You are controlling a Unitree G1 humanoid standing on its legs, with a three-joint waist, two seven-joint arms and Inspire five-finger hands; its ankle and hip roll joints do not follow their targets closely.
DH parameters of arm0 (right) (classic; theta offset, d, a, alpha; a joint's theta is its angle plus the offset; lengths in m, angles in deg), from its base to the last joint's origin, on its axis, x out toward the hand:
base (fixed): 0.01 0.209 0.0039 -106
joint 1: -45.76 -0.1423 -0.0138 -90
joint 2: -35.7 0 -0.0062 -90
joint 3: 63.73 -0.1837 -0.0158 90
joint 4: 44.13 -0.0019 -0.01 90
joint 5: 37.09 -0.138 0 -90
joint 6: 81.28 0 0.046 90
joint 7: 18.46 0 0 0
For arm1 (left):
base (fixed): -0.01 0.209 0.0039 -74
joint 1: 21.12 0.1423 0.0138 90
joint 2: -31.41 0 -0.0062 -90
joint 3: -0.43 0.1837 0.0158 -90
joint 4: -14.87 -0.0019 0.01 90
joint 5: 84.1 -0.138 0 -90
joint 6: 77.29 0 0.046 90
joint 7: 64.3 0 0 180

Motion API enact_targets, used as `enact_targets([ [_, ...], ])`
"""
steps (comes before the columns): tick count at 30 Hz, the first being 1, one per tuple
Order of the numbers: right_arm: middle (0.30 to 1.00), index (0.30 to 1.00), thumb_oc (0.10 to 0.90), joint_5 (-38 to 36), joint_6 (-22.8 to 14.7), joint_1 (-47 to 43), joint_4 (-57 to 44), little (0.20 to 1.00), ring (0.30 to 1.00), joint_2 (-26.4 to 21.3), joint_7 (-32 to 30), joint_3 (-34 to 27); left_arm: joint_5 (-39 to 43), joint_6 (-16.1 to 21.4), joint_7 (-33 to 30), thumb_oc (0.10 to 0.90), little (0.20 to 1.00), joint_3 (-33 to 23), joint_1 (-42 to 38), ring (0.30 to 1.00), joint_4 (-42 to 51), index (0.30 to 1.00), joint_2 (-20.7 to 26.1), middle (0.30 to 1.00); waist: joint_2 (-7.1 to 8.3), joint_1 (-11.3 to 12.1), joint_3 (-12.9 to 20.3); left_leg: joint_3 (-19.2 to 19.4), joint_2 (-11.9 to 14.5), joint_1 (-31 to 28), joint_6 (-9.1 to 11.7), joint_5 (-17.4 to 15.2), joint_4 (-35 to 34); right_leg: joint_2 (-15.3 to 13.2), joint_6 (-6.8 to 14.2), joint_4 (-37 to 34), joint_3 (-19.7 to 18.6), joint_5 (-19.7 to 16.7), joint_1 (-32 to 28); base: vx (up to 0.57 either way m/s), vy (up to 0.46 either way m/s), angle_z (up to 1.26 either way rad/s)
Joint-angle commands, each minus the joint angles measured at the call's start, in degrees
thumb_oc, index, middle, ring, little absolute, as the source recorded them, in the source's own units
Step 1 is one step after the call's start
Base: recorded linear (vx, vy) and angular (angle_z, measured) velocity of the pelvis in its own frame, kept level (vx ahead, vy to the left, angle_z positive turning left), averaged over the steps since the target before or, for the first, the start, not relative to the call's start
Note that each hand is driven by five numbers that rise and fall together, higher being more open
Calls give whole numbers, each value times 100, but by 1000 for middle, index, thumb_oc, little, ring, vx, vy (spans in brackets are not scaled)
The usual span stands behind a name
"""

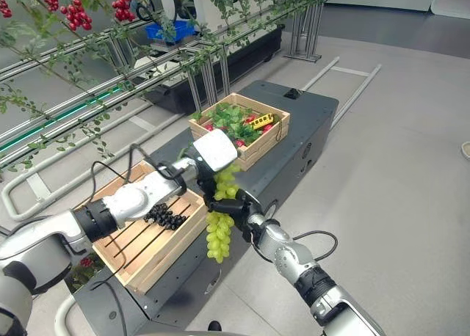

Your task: Pick up the fruits from the basket on one side to the basket on the other side

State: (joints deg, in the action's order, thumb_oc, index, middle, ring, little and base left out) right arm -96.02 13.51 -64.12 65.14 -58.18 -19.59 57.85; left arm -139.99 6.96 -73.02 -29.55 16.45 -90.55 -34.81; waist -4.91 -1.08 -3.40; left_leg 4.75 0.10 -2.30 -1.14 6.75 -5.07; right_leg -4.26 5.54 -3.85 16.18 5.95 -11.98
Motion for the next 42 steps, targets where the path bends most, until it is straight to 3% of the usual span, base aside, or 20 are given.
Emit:
enact_targets([
  [1, 300, 300, 400, -164, -698, 296, -990, 300, 300, 103, 706, -481, 1868, 160, -634, 800, 900, -1664, -421, 900, -1373, 900, 1674, 900, 323, 30, 141, -166, 167, -233, 267, -564, 7, -11, -344, 23, -77, -409, 282, 6, 7, -5],
  [5, 300, 300, 400, -111, -671, 279, -992, 300, 300, 122, 629, -515, 3863, 224, 427, 800, 900, -2256, -6, 900, -1372, 900, 1613, 900, 296, 54, 124, -189, 173, -221, 264, -521, 7, 1, -343, 23, -90, -426, 284, 1, 3, -1],
  [7, 300, 300, 400, -61, -575, 251, -1068, 300, 300, 136, 546, -554, 4627, 262, 1373, 800, 900, -2650, 162, 900, -1469, 900, 1575, 900, 262, 63, 99, -188, 181, -229, 257, -501, 7, 2, -341, 29, -95, -426, 281, 0, 0, 0],
  [10, 300, 300, 400, -45, -509, 241, -1125, 300, 300, 109, 514, -571, 5097, 302, 2451, 800, 900, -2662, 78, 900, -1529, 900, 1626, 900, 229, 62, 87, -181, 181, -230, 254, -490, 7, 2, -327, 35, -89, -431, 284, 0, 0, 0],
  [11, 300, 300, 400, -54, -506, 229, -1118, 300, 300, 80, 527, -555, 5288, 390, 3217, 800, 900, -2560, -53, 900, -1540, 900, 1680, 900, 206, 62, 79, -175, 181, -228, 253, -482, 7, -1, -320, 34, -80, -437, 285, 0, 0, 0],
  [13, 300, 300, 400, -73, -561, 205, -1051, 300, 300, 42, 566, -502, 5329, 221, 3967, 800, 900, -2274, -287, 900, -1475, 900, 1803, 900, 171, 62, 65, -171, 179, -227, 254, -471, 7, -9, -307, 40, -59, -446, 291, 0, 0, 0],
  [17, 300, 300, 400, -159, -711, 186, -1045, 300, 300, -78, 494, -350, 5037, -6, 4797, 800, 900, -1659, -680, 900, -1576, 900, 2154, 900, 120, 74, 37, -161, 157, -230, 255, -471, 7, -18, -279, 20, -31, -460, 274, 0, 0, 0],
  [22, 300, 300, 400, -222, -787, 244, -1275, 300, 300, -238, 330, -356, 4484, -430, 5243, 800, 900, -1549, -720, 900, -1654, 900, 2483, 900, 98, 113, -6, -180, 138, -236, 253, -469, 7, -20, -261, -3, 5, -468, 253, 0, 0, 0],
  [28, 300, 300, 400, -145, -767, 311, -1470, 300, 300, -358, 221, -489, 4452, -525, 5540, 800, 900, -1672, -656, 900, -1839, 900, 2734, 900, 88, 139, -29, -188, 126, -241, 254, -470, 7, -13, -251, -12, 31, -466, 237, 0, 0, 1],
  [37, 300, 300, 400, -42, -789, 491, -1404, 300, 300, -432, 331, -612, 5529, -1251, 6181, 800, 900, -2066, -281, 900, -1709, 900, 2771, 900, 83, 180, -42, -195, 125, -241, 262, -460, 7, -12, -249, -25, 83, -462, 218, 0, 0, 0],
  [42, 300, 300, 400, 1, -829, 535, -1387, 300, 300, -438, 344, -642, 6470, -1430, 5909, 800, 900, -2542, 152, 900, -1661, 900, 2644, 900, 88, 197, -61, -199, 121, -242, 270, -463, 7, -15, -256, -33, 97, -455, 207, 0, 0, 0],
])
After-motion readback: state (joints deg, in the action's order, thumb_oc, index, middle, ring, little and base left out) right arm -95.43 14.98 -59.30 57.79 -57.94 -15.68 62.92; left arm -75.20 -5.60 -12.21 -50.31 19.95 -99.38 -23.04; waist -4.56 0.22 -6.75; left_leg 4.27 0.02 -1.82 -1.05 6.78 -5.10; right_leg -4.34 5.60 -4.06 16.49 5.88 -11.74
